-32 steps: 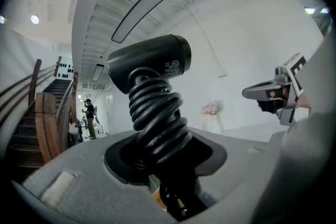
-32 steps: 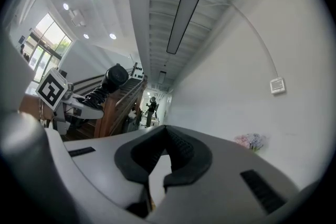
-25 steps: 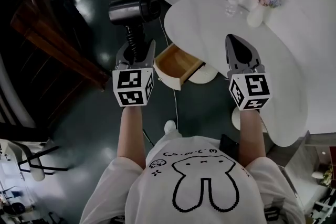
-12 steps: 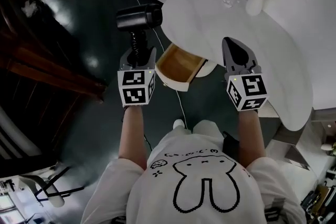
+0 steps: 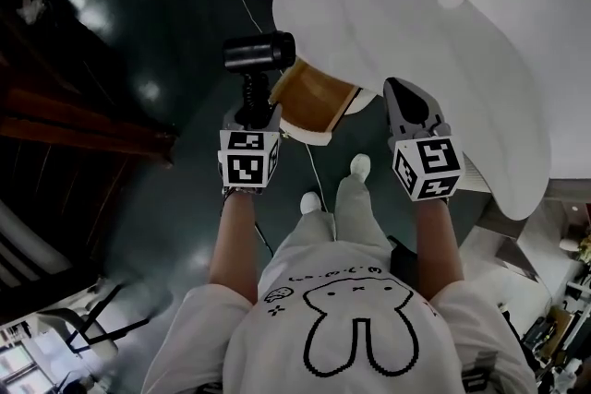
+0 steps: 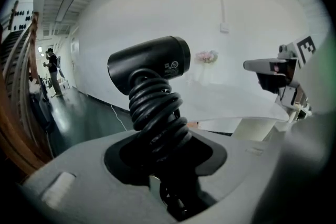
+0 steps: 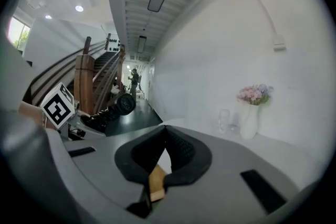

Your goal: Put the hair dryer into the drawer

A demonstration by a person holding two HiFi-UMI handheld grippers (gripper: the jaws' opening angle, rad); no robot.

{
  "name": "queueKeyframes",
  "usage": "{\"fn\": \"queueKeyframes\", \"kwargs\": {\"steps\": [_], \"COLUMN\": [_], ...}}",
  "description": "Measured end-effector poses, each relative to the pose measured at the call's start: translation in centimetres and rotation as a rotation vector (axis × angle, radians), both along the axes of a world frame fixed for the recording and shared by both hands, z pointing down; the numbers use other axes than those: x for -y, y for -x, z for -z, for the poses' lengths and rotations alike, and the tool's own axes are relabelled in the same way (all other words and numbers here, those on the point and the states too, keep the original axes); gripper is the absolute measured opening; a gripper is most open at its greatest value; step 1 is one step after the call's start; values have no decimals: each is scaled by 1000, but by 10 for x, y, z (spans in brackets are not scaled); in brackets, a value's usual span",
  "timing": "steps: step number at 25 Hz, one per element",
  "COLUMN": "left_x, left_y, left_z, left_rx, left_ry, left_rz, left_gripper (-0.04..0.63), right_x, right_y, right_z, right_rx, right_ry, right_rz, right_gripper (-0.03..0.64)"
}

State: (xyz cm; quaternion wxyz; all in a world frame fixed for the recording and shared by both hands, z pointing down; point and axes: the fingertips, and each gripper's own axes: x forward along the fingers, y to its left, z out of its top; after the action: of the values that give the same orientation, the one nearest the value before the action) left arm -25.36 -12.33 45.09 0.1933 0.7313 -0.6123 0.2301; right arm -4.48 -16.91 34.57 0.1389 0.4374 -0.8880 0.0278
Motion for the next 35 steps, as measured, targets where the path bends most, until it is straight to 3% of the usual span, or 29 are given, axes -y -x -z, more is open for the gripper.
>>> {"fn": "queueKeyframes", "kwargs": {"steps": [10,20,28,35], "left_x": [-18,-18,-4,15], "left_y": [-15,-26,-24,-35], "left_z": [-94,-149,-181,-195], "left_rx": [-7,46,177,302], "left_ry": [327,563,724,802], "left_rz": [-34,-85,-153,-291], "left_gripper": [183,183,183,183], "right_x": [0,-4,-4,9], "right_y": [4,0,-13,-21], "right_z": [-31,-53,-67,-85], "right_rx": [-30,-42,-56,-54], "right_ry": [65,109,138,163], "right_rz": [28,43,29,22], "right_gripper": [0,0,0,-1]}}
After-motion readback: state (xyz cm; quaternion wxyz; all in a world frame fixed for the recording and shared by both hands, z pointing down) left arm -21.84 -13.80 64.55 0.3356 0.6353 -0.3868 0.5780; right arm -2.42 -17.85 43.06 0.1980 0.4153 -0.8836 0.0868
